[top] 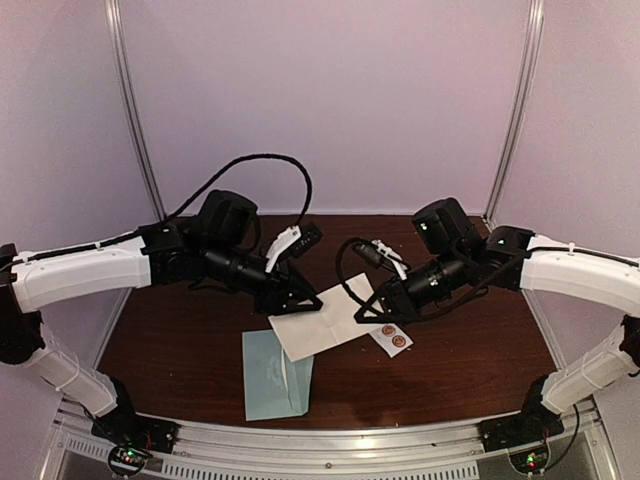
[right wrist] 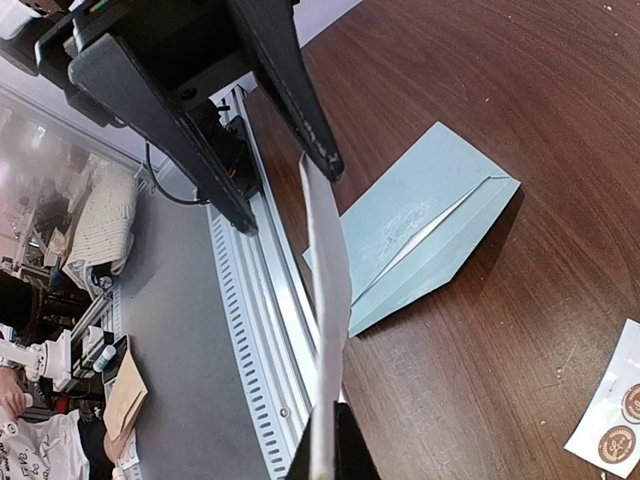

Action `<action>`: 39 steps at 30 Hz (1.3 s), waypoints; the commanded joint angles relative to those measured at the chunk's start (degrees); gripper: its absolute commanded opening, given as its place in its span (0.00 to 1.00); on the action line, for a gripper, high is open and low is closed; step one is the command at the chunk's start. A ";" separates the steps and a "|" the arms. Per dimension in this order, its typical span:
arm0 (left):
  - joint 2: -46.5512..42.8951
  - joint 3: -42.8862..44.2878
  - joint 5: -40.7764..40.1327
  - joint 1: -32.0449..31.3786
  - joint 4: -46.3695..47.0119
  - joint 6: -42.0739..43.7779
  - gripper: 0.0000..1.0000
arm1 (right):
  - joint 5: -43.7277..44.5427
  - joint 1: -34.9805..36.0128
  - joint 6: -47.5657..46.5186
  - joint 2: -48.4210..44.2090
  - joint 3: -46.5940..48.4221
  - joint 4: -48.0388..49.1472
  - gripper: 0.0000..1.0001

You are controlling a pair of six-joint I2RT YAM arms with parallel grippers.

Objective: Place the letter into the envelope and seal it

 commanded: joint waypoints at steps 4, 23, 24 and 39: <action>1.41 1.04 1.79 -0.97 0.62 0.76 0.22 | -0.35 0.27 -0.95 0.29 1.64 -0.45 0.00; -5.65 -7.06 -10.22 -1.34 19.98 -11.68 0.00 | 12.62 -0.41 13.60 -9.51 -9.10 23.53 0.72; -6.85 -8.66 -12.30 -1.36 24.75 -14.36 0.00 | 15.24 -0.34 16.93 -11.03 -11.98 29.10 0.75; -10.35 -17.91 -15.59 -1.33 55.63 -29.62 0.00 | 22.29 5.25 31.27 -5.50 -21.87 70.26 0.75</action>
